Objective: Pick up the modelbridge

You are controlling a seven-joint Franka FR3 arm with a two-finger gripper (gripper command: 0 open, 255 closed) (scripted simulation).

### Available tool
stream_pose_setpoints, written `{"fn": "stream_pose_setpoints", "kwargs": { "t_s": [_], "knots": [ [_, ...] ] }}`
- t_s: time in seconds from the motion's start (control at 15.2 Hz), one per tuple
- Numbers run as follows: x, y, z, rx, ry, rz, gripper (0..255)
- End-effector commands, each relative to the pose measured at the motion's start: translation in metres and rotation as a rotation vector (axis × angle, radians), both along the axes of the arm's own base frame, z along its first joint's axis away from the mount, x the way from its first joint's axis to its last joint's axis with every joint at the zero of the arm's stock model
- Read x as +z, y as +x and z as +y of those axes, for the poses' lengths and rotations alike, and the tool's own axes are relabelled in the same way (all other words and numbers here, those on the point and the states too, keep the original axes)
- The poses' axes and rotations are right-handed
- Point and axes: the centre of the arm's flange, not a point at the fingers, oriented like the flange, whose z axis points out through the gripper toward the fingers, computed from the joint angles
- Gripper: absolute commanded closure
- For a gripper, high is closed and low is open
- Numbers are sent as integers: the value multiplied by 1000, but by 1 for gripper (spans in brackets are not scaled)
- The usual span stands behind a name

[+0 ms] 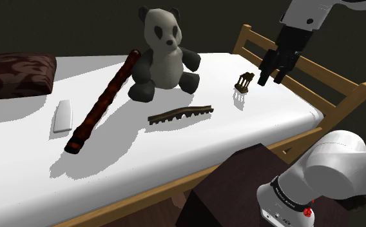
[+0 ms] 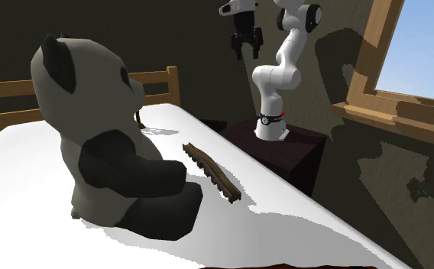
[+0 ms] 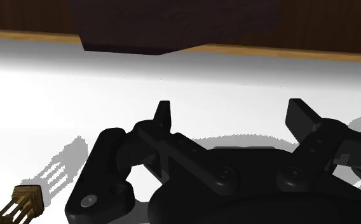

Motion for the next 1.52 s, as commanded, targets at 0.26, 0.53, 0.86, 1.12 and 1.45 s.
{"fn": "stream_pose_setpoints", "kwargs": {
  "t_s": [0.26, 0.53, 0.86, 1.12, 1.45],
  "knots": [
    [-37, 34, -11, 179, -13, -14, 0],
    [-73, 71, -17, 359, -27, -28, 0],
    [-118, 118, -15, 583, -43, -46, 0],
    [-153, 155, -7, 762, -57, -60, 0],
    [-196, 199, 12, 986, -73, -77, 0]
  ]
}}
